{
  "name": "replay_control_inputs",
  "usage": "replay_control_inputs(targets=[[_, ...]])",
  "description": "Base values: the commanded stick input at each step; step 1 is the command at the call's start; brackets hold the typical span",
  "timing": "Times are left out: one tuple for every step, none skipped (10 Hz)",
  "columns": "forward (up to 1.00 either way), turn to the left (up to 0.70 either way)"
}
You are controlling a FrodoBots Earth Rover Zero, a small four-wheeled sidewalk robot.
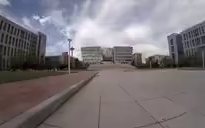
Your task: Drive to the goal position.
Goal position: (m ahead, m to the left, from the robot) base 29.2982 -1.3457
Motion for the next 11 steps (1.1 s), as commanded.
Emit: replay_control_inputs(targets=[[0.70, 0.00], [0.70, 0.00], [0.70, 0.00], [0.70, 0.00], [0.70, 0.00], [0.70, 0.00], [0.70, 0.00], [0.70, 0.00], [0.70, 0.00], [0.70, 0.00], [0.70, 0.00]])
